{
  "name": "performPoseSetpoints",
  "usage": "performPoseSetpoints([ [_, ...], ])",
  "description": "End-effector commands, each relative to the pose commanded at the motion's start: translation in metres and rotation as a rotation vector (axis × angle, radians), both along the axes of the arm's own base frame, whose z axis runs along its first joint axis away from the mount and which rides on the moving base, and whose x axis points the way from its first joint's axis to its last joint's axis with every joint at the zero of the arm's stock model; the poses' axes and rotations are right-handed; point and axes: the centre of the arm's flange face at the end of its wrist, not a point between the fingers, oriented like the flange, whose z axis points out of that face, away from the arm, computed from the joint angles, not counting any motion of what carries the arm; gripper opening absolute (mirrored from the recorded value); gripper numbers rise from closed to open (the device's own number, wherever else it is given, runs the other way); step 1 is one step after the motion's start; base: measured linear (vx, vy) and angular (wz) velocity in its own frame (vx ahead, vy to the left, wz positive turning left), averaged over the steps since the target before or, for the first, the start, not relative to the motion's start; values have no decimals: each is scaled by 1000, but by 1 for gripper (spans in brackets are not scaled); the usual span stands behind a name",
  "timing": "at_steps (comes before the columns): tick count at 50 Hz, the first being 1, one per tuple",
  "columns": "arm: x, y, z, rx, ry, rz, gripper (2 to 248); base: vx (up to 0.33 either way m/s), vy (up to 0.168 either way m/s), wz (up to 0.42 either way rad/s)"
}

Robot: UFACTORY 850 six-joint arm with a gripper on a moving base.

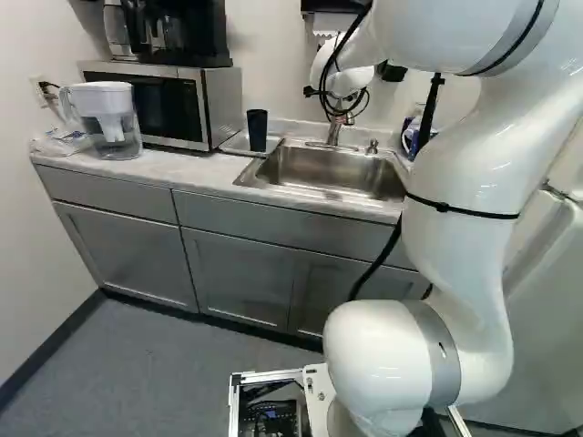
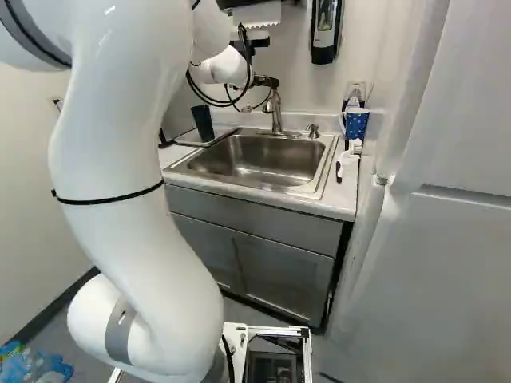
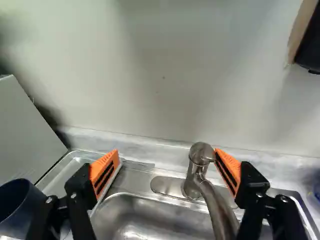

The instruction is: Rinse the cup and place it in the tray

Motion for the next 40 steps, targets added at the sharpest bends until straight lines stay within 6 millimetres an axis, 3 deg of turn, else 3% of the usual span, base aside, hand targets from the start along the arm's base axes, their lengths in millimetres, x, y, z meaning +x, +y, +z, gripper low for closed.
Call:
performPoseSetpoints([
  [25,-16,-29,-2,4,34,-49,247,0,0,0],
  [40,-38,-45,-2,7,50,-81,247,0,0,0],
])
